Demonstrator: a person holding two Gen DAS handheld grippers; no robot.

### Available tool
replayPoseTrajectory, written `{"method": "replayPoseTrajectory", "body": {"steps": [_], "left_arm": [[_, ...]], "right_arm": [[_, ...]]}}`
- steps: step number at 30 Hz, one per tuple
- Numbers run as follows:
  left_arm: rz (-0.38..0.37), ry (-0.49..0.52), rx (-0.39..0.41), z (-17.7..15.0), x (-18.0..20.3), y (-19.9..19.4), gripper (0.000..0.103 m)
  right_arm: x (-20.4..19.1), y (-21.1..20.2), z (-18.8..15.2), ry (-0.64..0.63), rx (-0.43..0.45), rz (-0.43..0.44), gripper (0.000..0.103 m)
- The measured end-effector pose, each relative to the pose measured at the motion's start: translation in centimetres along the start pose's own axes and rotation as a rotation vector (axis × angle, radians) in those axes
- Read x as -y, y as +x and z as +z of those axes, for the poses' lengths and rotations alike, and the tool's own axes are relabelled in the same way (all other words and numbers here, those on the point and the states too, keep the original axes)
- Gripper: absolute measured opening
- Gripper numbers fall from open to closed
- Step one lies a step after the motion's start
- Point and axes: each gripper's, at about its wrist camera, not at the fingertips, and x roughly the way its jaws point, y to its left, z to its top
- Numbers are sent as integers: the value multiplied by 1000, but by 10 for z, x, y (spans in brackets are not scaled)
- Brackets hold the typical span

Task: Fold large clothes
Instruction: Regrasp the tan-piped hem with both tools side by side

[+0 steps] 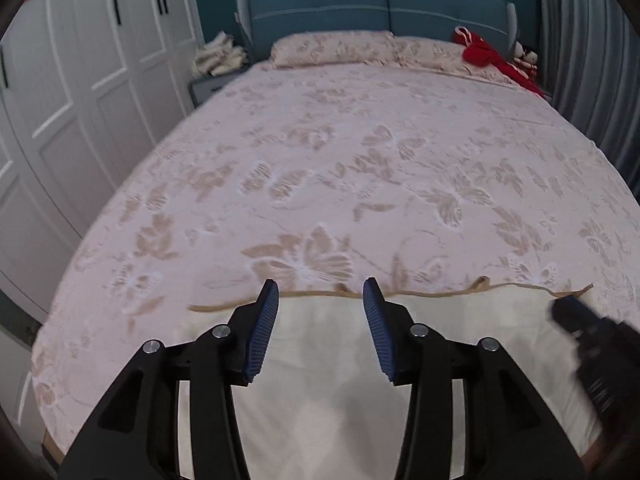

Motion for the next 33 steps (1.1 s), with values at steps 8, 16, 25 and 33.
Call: {"method": "replayPoseTrajectory", "body": {"steps": [8, 16, 25, 33], "left_arm": [[27, -2, -152, -18, 21, 74, 31], [39, 7, -213, -37, 22, 113, 27], [56, 18, -190, -48, 24, 127, 27], [78, 14, -156, -54, 25, 132, 27]], "right_arm": [[-20, 63, -10, -19, -112, 1, 9], [-20, 105, -22, -39, -197, 10, 6], [-17, 127, -34, -38, -210, 12, 2], [-14, 134, -36, -22, -181, 5, 0]]}}
